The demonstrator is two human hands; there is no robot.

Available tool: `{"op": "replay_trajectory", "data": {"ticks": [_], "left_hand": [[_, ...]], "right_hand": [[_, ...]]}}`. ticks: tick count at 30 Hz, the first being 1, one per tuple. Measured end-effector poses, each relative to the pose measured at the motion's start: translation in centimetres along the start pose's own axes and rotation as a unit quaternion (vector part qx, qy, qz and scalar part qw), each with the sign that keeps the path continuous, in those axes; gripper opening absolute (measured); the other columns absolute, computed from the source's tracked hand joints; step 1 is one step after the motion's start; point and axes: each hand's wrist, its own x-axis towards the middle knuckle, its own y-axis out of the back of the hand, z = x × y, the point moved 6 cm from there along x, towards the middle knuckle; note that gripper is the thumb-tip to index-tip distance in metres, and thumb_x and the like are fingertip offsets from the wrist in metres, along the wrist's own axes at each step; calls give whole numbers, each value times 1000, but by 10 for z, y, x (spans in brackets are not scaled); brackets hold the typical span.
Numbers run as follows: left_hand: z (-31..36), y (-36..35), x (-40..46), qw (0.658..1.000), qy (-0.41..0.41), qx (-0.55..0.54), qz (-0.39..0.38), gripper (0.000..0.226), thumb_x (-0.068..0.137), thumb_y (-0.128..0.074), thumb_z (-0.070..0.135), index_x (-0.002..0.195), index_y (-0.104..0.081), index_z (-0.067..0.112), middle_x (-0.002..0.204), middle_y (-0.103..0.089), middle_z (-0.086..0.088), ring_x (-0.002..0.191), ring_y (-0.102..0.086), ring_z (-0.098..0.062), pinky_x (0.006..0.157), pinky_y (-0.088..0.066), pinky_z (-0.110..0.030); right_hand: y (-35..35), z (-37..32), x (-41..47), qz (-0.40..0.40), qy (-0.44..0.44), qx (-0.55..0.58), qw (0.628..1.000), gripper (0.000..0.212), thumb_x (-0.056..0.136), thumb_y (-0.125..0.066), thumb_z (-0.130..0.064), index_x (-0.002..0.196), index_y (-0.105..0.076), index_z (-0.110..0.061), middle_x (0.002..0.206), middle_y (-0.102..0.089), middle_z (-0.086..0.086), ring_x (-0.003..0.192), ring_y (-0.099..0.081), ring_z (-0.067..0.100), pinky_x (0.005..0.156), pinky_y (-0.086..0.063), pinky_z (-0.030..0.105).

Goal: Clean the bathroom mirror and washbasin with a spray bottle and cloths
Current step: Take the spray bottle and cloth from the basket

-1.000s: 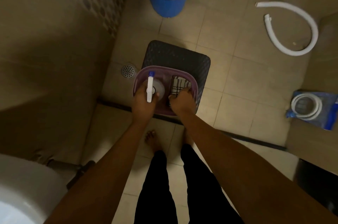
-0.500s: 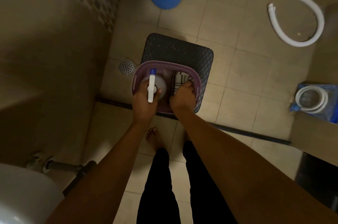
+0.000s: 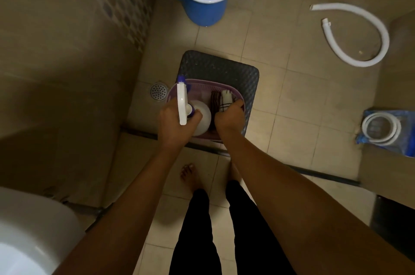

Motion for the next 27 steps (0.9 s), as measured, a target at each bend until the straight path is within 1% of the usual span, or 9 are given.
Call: {"op": "replay_trajectory", "data": {"ticks": [4, 7, 10, 13, 15, 17, 22, 24, 27], "left_hand": [[21, 15, -6, 998, -39, -30, 34, 23, 72, -78, 3, 74, -56, 8, 66, -52, 1, 53, -51, -3, 56, -43, -2], [37, 30, -14, 995, -46, -73, 47, 18, 72, -74, -1, 76, -58, 7, 65, -51, 8, 56, -56, 1, 61, -42, 1], [45, 49, -21, 992, 4, -119, 42, 25, 76, -74, -1, 70, -55, 13, 63, -53, 7, 63, -61, 2, 59, -45, -5], [60, 67, -26, 983, 36, -180, 12, 15, 81, -75, 9, 78, -61, 3, 72, -64, -13, 69, -66, -14, 66, -55, -20], [74, 79, -29, 975, 15, -220, 1, 15, 83, -74, 9, 80, -63, 0, 73, -66, -17, 69, -67, -21, 69, -57, -25], [90, 94, -34, 973, -13, -230, 10, 15, 84, -73, 9, 75, -62, 6, 67, -64, -12, 64, -65, -20, 68, -55, -24], [119, 129, -41, 963, -58, -259, 40, 27, 82, -76, 16, 73, -60, -4, 59, -58, -17, 51, -56, -29, 60, -53, -36], [128, 143, -45, 957, -63, -280, 50, 24, 82, -77, 15, 82, -60, -1, 64, -57, -17, 50, -51, -25, 55, -49, -35], [135, 160, -52, 949, -58, -302, 72, 16, 84, -74, 12, 93, -61, 7, 71, -59, -8, 58, -53, -19, 60, -47, -32]], "right_hand": [[23, -5, -14, -14, 6, 68, 998, 51, 96, -58, -11, 142, -38, -3, 137, -56, 18, 124, -55, 35, 101, -47, 44], [42, -5, -24, -39, -21, 189, 981, 41, 93, -48, 0, 134, -51, -3, 126, -62, 18, 111, -61, 34, 84, -51, 36], [52, -4, -43, -129, -74, 376, 915, 48, 78, -42, 15, 122, -59, 3, 112, -66, 21, 104, -63, 41, 74, -58, 41], [68, -12, -69, -224, -70, 507, 829, 59, 63, -48, -1, 121, -58, 4, 108, -66, 20, 100, -64, 40, 76, -58, 45], [80, -24, -86, -271, -48, 569, 775, 52, 78, -52, -14, 127, -59, 1, 105, -69, 16, 92, -67, 32, 75, -58, 39], [91, -35, -102, -292, -26, 597, 747, 49, 93, -54, -29, 132, -58, 1, 106, -70, 13, 91, -68, 26, 80, -57, 36], [114, -57, -138, -297, -3, 580, 758, 51, 94, -61, -35, 134, -59, -3, 104, -70, 10, 82, -69, 20, 73, -57, 34], [124, -66, -153, -305, 10, 575, 759, 48, 93, -62, -34, 130, -62, -4, 99, -71, 8, 78, -68, 18, 69, -58, 33], [133, -78, -174, -327, 36, 568, 755, 45, 88, -65, -34, 124, -66, -6, 97, -72, 8, 77, -69, 17, 68, -59, 32]]}}
